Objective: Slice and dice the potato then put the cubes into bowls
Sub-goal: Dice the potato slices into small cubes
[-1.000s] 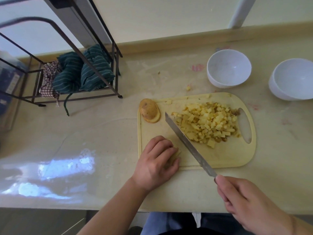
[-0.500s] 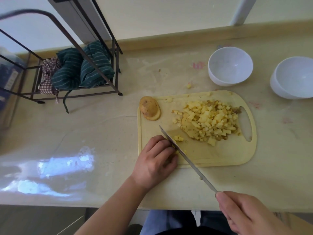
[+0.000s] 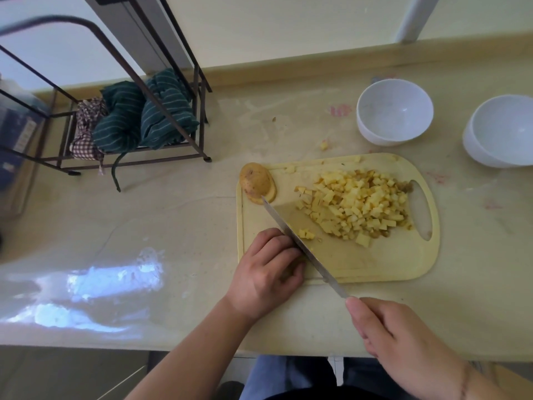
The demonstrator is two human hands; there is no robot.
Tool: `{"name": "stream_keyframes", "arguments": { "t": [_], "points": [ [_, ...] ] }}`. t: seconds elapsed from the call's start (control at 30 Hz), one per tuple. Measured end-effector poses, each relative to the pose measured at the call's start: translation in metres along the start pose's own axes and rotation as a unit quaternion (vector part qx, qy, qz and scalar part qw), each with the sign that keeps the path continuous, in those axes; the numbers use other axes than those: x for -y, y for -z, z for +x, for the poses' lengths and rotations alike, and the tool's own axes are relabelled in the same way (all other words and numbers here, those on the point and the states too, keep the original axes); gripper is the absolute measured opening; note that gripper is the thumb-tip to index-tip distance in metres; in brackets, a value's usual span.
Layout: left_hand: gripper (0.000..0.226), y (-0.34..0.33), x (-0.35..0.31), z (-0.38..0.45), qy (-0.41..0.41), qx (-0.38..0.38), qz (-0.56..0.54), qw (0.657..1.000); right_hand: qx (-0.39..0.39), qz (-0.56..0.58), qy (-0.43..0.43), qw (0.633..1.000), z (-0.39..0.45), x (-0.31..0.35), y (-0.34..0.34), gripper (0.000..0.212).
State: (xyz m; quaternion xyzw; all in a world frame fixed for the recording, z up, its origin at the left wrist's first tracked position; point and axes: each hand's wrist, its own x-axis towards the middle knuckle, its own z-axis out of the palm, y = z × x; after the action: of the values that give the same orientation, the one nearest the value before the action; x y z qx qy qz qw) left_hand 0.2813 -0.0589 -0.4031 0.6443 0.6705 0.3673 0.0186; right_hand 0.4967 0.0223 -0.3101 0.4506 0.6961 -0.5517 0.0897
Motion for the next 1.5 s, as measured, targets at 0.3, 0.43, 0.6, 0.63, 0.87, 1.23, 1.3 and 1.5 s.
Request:
{"name": "stream_keyframes", "arguments": {
  "t": [0.3, 0.43, 0.6, 0.63, 0.87, 1.23, 1.3, 1.5],
  "points": [
    [0.015, 0.005, -0.004, -0.004, -0.002, -0.008, 0.010, 1.000, 0.046, 0.104, -0.051, 0.992, -0.008, 0.013, 0.024, 0.053],
    [0.014, 0.004, -0.004, -0.004, -0.006, -0.014, 0.018, 1.000, 0.064, 0.061, -0.022, 0.996, -0.013, 0.018, 0.021, 0.059],
    [0.013, 0.004, -0.001, -0.007, -0.004, -0.011, 0.016, 1.000, 0.056, 0.010, -0.015, 0.998, -0.016, 0.013, 0.012, 0.071],
    [0.012, 0.004, -0.001, -0.007, -0.004, -0.010, 0.016, 1.000, 0.052, 0.004, -0.017, 0.998, -0.017, 0.010, 0.010, 0.074],
    [0.012, 0.004, 0.000, -0.007, -0.003, -0.006, 0.012, 1.000, 0.058, -0.021, -0.039, 0.997, -0.025, 0.006, 0.010, 0.090],
    [0.013, 0.006, 0.000, -0.004, 0.002, -0.004, 0.002, 1.000, 0.026, 0.010, 0.001, 1.000, 0.009, 0.010, -0.007, 0.072],
    [0.012, 0.006, 0.000, -0.005, 0.000, -0.004, 0.003, 1.000, 0.027, 0.016, 0.000, 1.000, 0.010, 0.009, -0.005, 0.067],
    [0.012, 0.007, -0.002, -0.005, 0.000, -0.006, 0.012, 1.000, 0.045, 0.068, -0.057, 0.995, 0.000, 0.017, 0.020, 0.055]
  ]
}}
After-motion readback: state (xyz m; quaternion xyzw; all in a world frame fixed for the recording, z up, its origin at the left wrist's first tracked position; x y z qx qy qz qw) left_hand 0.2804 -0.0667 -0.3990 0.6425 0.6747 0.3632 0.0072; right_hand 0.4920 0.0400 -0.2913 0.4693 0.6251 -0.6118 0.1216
